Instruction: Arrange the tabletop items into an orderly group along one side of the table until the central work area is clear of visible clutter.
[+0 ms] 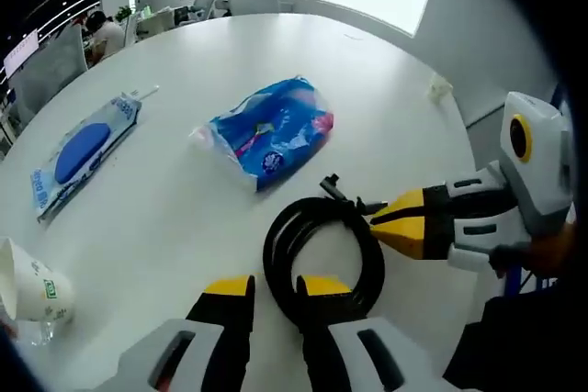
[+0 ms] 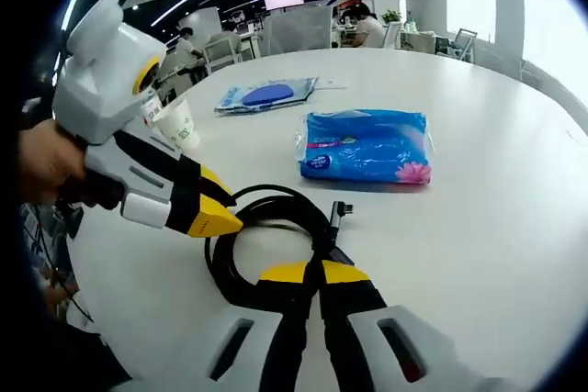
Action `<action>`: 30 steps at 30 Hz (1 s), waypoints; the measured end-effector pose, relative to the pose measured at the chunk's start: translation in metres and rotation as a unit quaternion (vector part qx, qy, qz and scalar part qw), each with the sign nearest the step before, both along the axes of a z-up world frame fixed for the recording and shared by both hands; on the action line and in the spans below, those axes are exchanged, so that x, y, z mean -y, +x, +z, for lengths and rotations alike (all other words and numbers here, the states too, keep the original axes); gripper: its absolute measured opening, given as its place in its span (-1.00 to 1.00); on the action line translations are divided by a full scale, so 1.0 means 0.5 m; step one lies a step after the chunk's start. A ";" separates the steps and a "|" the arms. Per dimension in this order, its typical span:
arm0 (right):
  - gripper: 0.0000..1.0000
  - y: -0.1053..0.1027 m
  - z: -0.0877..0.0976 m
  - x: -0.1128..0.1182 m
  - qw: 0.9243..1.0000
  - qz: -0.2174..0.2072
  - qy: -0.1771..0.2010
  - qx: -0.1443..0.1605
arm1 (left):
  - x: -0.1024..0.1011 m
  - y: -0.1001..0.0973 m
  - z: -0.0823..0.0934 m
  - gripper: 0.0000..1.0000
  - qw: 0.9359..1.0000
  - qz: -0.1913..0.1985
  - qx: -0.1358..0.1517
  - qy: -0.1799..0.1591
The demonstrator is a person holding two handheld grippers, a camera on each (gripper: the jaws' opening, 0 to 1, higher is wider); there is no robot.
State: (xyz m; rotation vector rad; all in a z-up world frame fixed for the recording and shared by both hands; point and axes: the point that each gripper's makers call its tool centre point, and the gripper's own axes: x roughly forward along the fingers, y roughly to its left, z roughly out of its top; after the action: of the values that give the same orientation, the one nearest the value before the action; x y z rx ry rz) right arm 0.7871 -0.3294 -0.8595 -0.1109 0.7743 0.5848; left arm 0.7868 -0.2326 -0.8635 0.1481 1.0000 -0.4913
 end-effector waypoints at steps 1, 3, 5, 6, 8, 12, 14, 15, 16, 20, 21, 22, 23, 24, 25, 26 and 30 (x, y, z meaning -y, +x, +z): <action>-1.00 -0.001 0.002 -0.001 1.000 0.002 0.001 0.002 | 0.000 0.002 0.002 -0.60 1.000 -0.001 0.005 -0.002; -0.96 -0.004 0.017 -0.011 0.999 0.024 0.001 0.021 | -0.001 0.004 0.003 -0.58 1.000 -0.002 0.013 -0.005; -0.86 -0.006 0.016 -0.015 0.999 0.033 -0.009 0.031 | -0.004 0.001 0.007 -0.52 1.000 0.000 0.020 -0.004; -0.81 -0.007 0.019 -0.018 0.999 0.036 -0.009 0.034 | -0.005 0.000 0.010 -0.50 1.000 0.001 0.025 -0.004; -0.72 -0.010 0.030 -0.025 0.998 0.038 -0.001 0.039 | -0.009 -0.002 0.018 -0.42 0.999 0.007 0.032 -0.009; -0.50 0.001 0.054 -0.038 0.998 0.036 0.018 0.049 | -0.022 0.001 0.040 -0.24 0.998 0.027 0.050 -0.019; -0.38 0.005 0.065 -0.046 0.998 0.039 0.027 0.046 | -0.027 -0.003 0.055 -0.18 0.997 0.039 0.050 -0.038; -0.34 0.007 0.071 -0.049 0.998 0.041 0.029 0.048 | -0.032 -0.001 0.059 -0.12 0.997 0.043 0.055 -0.037; -0.31 0.012 0.082 -0.053 0.997 0.045 0.029 0.055 | -0.040 -0.001 0.067 -0.06 0.996 0.048 0.063 -0.035; -0.19 0.030 0.109 -0.065 0.995 0.057 0.038 0.066 | -0.062 0.002 0.091 0.06 0.994 0.067 0.077 -0.046; -0.17 0.034 0.116 -0.069 0.995 0.060 0.040 0.068 | -0.065 0.002 0.098 0.06 0.993 0.069 0.080 -0.052; -0.15 0.039 0.125 -0.074 0.995 0.063 0.044 0.070 | -0.072 0.001 0.106 0.07 0.993 0.073 0.078 -0.056; -0.13 0.046 0.133 -0.081 0.994 0.068 0.050 0.072 | -0.078 0.003 0.112 0.09 0.992 0.074 0.080 -0.058; -0.09 0.050 0.139 -0.085 0.993 0.070 0.053 0.073 | -0.083 0.004 0.117 0.13 0.992 0.076 0.081 -0.058; -0.06 0.060 0.144 -0.091 0.993 0.073 0.055 0.073 | -0.091 0.007 0.124 0.16 0.992 0.079 0.083 -0.057; -0.03 0.064 0.149 -0.095 0.993 0.076 0.057 0.073 | -0.094 0.008 0.126 0.19 0.992 0.080 0.085 -0.057; 0.04 0.077 0.179 -0.111 0.991 0.089 0.064 0.078 | -0.125 0.020 0.154 0.28 0.989 0.099 0.097 -0.059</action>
State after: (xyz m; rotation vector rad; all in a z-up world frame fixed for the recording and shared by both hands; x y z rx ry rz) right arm 0.8255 -0.2737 -0.7700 -0.1070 0.5764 0.7842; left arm 0.7968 -0.1703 -0.7865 -0.0108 0.7828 -0.3450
